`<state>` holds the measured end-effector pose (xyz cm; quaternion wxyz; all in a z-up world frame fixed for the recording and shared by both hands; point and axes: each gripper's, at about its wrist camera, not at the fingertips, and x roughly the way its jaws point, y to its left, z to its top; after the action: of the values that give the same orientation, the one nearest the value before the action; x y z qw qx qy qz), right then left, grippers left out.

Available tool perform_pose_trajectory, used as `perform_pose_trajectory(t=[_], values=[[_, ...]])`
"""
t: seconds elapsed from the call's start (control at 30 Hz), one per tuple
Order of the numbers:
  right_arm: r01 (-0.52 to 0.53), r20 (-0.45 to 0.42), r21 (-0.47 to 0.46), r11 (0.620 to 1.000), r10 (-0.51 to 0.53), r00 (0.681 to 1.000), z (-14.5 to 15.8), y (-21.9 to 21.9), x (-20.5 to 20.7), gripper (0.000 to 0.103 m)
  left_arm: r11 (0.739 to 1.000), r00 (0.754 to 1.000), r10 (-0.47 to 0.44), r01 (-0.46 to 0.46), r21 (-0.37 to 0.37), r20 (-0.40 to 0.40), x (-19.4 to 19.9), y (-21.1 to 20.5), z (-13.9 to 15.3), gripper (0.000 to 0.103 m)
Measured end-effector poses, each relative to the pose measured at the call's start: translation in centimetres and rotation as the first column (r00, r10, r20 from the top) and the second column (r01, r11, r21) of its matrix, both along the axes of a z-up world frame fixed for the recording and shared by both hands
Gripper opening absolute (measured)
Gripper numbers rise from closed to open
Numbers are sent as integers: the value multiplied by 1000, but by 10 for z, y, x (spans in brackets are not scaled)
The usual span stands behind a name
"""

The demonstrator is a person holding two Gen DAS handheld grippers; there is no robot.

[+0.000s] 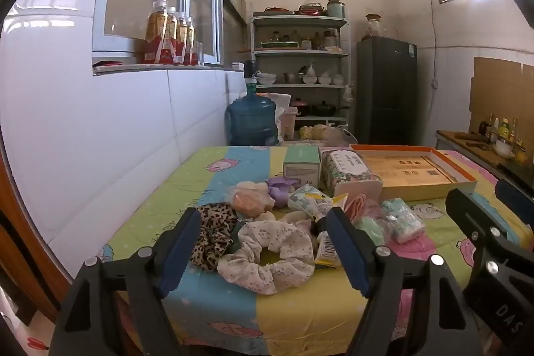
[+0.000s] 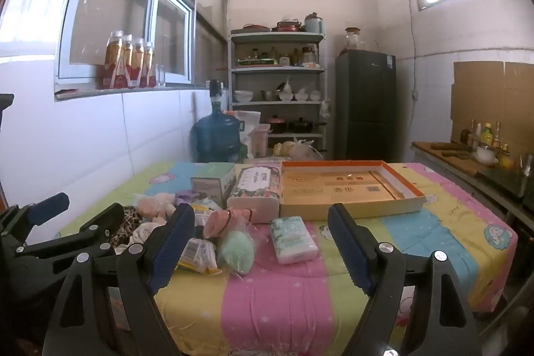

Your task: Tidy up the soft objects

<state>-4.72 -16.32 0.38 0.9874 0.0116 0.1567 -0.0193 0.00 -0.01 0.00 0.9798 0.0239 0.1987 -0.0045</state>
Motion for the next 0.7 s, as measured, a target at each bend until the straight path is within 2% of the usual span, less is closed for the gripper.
perform_pose_trajectory(t=[0.27, 0.33, 0.7], values=[[-2, 0, 1, 1000, 2, 1000, -1, 0, 2, 83, 1000, 1000, -5, 5, 16, 9, 1, -9, -2, 77], [-3, 8, 6, 1000, 3, 1000, 1, -1, -1, 83, 1000, 1000, -8, 8, -14, 4, 4, 0, 1, 77], [-3, 8, 4, 1000, 3, 1000, -1, -3, 1, 83, 1000, 1000, -4, 4, -16, 1, 6, -2, 1, 74]])
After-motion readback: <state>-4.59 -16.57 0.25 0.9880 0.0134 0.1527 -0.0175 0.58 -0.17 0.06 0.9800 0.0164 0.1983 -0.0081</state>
